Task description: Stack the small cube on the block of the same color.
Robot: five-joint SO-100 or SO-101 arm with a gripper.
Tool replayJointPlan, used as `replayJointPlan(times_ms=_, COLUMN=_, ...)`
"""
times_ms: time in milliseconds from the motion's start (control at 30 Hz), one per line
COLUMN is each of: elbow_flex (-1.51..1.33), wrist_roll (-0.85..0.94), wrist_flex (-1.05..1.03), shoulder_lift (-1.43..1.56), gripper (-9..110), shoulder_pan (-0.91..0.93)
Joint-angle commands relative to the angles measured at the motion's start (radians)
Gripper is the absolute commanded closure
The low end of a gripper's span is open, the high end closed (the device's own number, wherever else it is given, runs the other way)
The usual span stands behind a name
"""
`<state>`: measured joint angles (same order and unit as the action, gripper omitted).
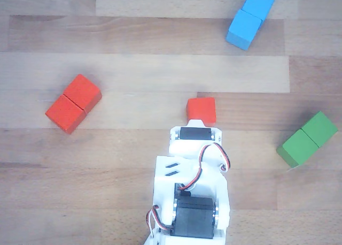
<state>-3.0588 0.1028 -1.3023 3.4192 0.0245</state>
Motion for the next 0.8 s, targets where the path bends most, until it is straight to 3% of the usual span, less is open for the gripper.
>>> replayJointPlan(times_ms=0, elbow_flex=0.078, wrist_roll=-0.008, wrist_flex=-0.009, shoulder_lift=0.003, gripper=101, shoulder_pan=0.002)
replayJointPlan(times_ms=467, elbow_flex=0.756, wrist_roll=-0.003, wrist_flex=-0.018, shoulder_lift=-0.746, gripper=101, shoulder_pan=0.002)
replayJointPlan(times_ms=767, elbow_flex=0.973, wrist_roll=-0.002, wrist_flex=-0.018, shoulder_lift=-1.052, gripper=101, shoulder_pan=0.002)
